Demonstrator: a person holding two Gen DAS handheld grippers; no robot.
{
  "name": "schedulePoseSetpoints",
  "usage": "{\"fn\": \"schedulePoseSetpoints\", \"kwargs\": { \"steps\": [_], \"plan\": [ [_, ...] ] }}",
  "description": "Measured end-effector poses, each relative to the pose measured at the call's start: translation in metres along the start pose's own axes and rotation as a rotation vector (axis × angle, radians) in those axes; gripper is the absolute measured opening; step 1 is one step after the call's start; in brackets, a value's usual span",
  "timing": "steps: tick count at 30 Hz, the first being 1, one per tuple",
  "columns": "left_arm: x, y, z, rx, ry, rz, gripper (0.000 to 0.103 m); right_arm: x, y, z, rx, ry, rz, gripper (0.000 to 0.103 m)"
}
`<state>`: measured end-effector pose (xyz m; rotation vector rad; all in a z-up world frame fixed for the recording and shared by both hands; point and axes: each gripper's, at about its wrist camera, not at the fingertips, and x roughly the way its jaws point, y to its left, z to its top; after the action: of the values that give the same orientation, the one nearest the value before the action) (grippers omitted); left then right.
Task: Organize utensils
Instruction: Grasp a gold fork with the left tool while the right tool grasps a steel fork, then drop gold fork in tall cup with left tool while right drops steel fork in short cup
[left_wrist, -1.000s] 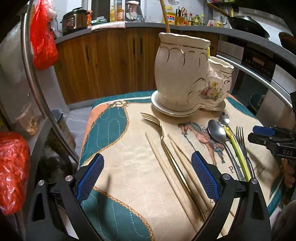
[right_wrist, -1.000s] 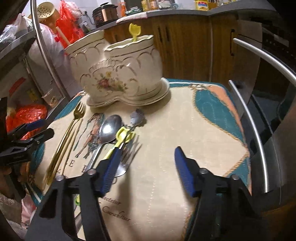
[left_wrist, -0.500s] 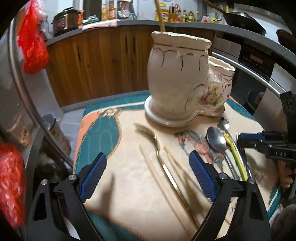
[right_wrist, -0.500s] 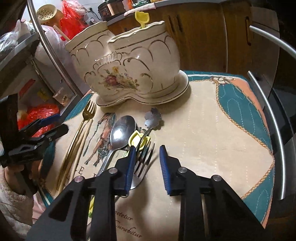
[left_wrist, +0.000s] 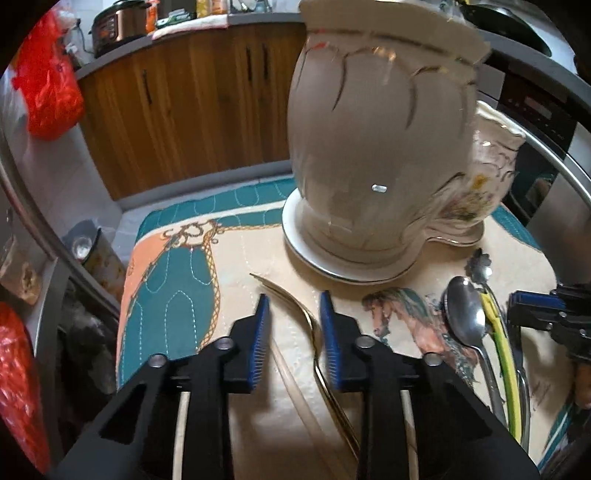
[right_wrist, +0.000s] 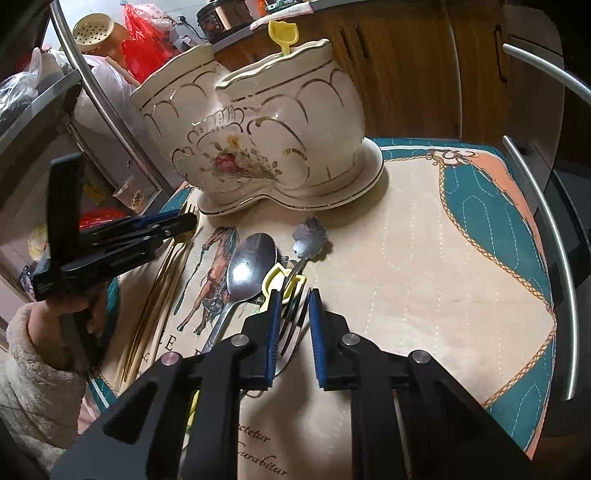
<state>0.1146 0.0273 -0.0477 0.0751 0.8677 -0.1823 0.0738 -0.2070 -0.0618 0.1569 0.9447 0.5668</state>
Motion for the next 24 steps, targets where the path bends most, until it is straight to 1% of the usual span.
{"fn": "schedulePoseSetpoints", "kwargs": {
  "steps": [2, 4, 6, 10, 13, 14, 16, 21, 24],
  "plan": [
    [0.001, 0.001, 0.0, -0.011, 0.002, -0.018, 0.018, 0.0, -0.001, 0.0, 0.004, 0.001, 0.007, 0.015],
    [0.0, 0.001, 0.0, -0.014, 0.0, -0.025, 0.017, 0.002, -0.004, 0.001, 0.022, 0.004, 0.02, 0.015],
    [-0.001, 0.001, -0.001, -0.021, -0.001, -0.033, 0.015, 0.001, -0.006, 0.001, 0.032, 0.003, 0.031, 0.011],
    [-0.006, 0.006, -0.001, -0.046, -0.02, -0.044, 0.008, -0.007, -0.004, 0.001, 0.02, -0.02, 0.031, 0.004],
    [-0.016, 0.012, -0.003, -0.078, -0.061, -0.068, 0.007, -0.016, -0.004, 0.002, 0.019, -0.043, 0.023, 0.003],
    [-0.022, 0.014, -0.004, -0.09, -0.083, -0.087, 0.006, -0.019, -0.002, 0.002, 0.017, -0.051, 0.016, 0.003],
    [-0.031, 0.015, -0.005, -0.104, -0.109, -0.095, 0.006, -0.026, 0.0, 0.003, 0.009, -0.077, -0.001, 0.003],
    [-0.063, 0.017, -0.008, -0.129, -0.201, -0.141, 0.005, -0.055, 0.008, 0.007, -0.021, -0.163, -0.032, 0.002],
    [-0.086, 0.017, -0.008, -0.13, -0.253, -0.148, 0.005, -0.071, 0.015, 0.01, -0.05, -0.219, -0.062, 0.002]
  ]
}}
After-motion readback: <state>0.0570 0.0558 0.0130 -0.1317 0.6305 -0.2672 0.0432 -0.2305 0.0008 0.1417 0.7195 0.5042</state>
